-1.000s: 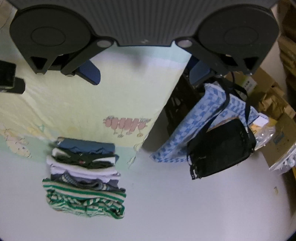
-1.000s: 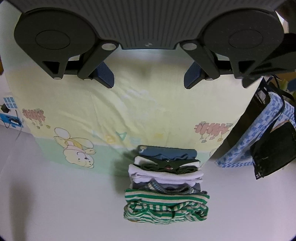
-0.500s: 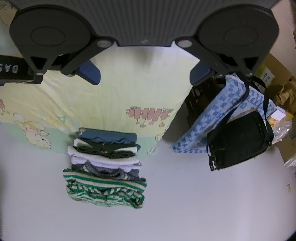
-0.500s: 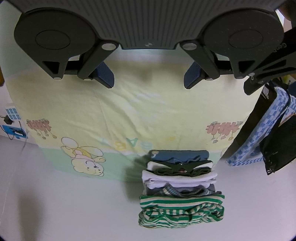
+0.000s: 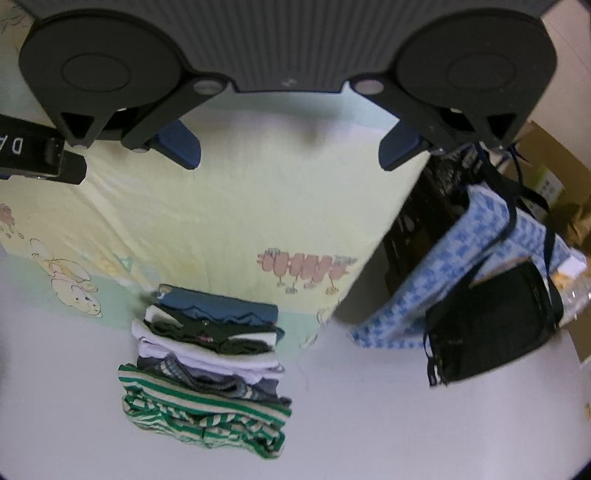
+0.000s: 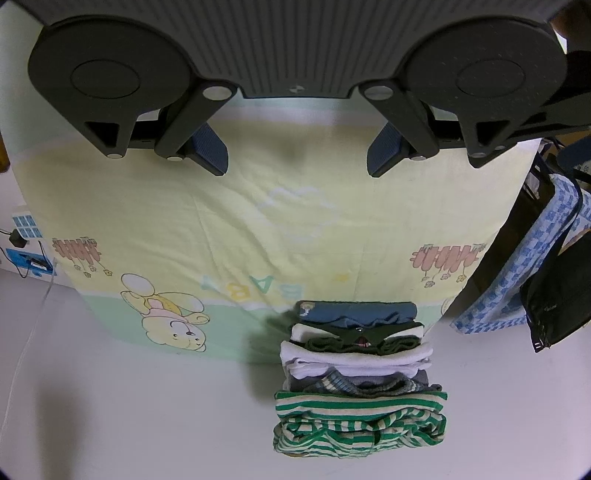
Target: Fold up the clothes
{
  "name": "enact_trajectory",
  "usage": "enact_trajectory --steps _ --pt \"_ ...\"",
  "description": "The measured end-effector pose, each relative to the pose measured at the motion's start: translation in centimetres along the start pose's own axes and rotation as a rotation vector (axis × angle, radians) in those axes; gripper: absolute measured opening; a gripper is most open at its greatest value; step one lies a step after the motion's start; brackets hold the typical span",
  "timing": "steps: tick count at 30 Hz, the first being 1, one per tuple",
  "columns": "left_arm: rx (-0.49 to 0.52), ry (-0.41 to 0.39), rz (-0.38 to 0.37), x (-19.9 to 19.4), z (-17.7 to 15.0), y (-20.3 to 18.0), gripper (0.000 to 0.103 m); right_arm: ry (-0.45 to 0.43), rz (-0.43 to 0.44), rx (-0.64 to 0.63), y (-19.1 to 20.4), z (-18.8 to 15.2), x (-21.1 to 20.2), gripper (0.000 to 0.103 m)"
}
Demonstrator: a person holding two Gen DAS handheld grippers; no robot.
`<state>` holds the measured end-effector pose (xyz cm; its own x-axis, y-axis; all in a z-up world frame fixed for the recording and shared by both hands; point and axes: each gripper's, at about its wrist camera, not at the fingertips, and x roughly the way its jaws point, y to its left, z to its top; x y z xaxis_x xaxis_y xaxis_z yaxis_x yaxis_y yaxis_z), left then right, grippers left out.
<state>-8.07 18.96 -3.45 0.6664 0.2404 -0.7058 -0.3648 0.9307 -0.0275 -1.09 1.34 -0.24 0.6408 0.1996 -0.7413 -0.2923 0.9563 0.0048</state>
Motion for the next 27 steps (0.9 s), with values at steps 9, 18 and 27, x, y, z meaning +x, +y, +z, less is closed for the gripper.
enact_trajectory --steps 9,18,27 --pt "0.044 -0.010 0.027 0.1 0.2 -1.1 0.103 0.005 -0.004 0.009 -0.1 -0.2 0.0 0.085" --pt "0.053 -0.005 0.007 0.6 1.1 -1.4 0.103 -0.026 -0.006 0.016 -0.3 0.0 -0.5 0.085" --pt "0.052 -0.042 -0.017 0.5 2.8 -1.6 0.103 -0.053 0.007 0.012 0.0 1.1 -0.8 0.085"
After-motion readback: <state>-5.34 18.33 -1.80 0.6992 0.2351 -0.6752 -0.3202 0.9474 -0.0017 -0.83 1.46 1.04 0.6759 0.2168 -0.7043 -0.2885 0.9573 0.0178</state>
